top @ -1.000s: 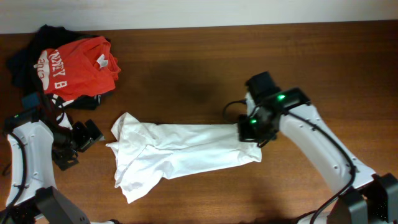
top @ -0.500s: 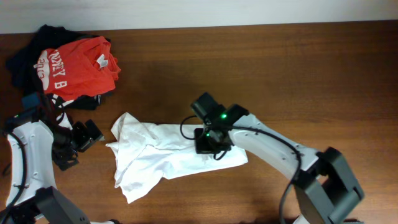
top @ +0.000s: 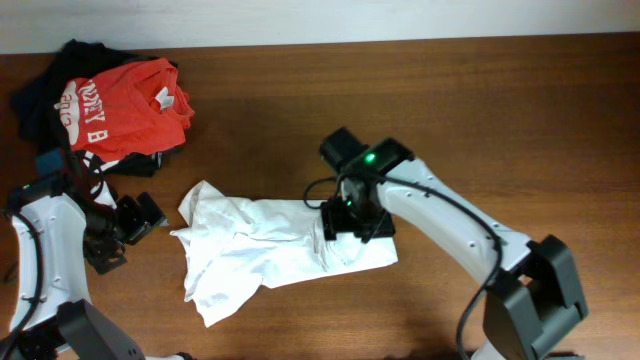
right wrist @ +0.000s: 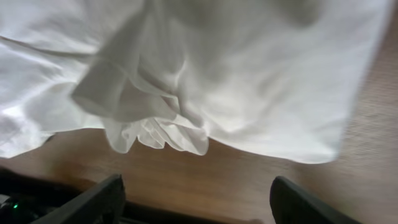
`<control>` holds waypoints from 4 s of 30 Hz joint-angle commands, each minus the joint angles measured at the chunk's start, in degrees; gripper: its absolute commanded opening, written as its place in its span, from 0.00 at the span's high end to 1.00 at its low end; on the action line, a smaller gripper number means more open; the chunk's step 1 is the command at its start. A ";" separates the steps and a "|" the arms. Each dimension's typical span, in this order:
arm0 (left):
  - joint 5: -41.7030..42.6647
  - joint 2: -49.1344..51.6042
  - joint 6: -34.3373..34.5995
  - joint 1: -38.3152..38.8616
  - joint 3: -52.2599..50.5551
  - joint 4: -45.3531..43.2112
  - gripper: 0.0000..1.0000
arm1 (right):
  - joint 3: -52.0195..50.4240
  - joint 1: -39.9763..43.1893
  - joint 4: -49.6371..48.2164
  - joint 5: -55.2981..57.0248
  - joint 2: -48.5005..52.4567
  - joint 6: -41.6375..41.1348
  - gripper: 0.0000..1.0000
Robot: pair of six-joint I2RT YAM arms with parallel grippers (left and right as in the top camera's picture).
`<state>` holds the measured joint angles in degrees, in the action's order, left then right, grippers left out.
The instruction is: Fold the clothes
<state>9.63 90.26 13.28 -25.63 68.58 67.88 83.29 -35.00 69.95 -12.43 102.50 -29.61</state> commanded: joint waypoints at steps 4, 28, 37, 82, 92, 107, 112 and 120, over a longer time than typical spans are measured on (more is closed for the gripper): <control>0.48 -0.59 -0.13 0.11 0.79 0.09 0.01 | 0.17 -2.29 1.55 0.90 -1.09 5.14 0.96; 0.46 -0.59 -0.15 0.11 0.79 0.31 0.01 | -12.50 -5.46 -23.37 2.05 0.24 -3.93 0.96; 0.00 -0.59 -0.15 0.11 0.79 0.33 0.01 | -10.69 -3.50 -33.73 0.48 5.20 -3.80 0.91; 0.02 -0.59 -0.13 0.11 0.79 0.26 0.01 | -3.54 -1.01 -22.14 -11.76 11.56 6.88 0.89; 0.07 -0.59 -0.11 0.11 0.07 -0.15 0.01 | 0.02 1.70 -27.17 -11.17 17.27 9.94 0.94; 1.16 -0.59 -0.11 0.11 -3.82 -4.39 0.01 | 18.16 13.81 16.24 -3.41 14.32 20.55 0.96; 1.14 -0.59 -0.11 0.11 -3.82 -4.37 0.01 | 9.05 13.64 11.41 -3.50 14.32 20.57 0.96; 1.16 -0.59 -0.11 0.11 -3.82 -4.44 0.01 | -8.44 13.66 -9.40 -4.74 14.32 16.46 0.96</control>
<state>10.28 90.26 13.28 -25.63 65.04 63.48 77.54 -21.41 63.09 -17.72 117.58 -10.41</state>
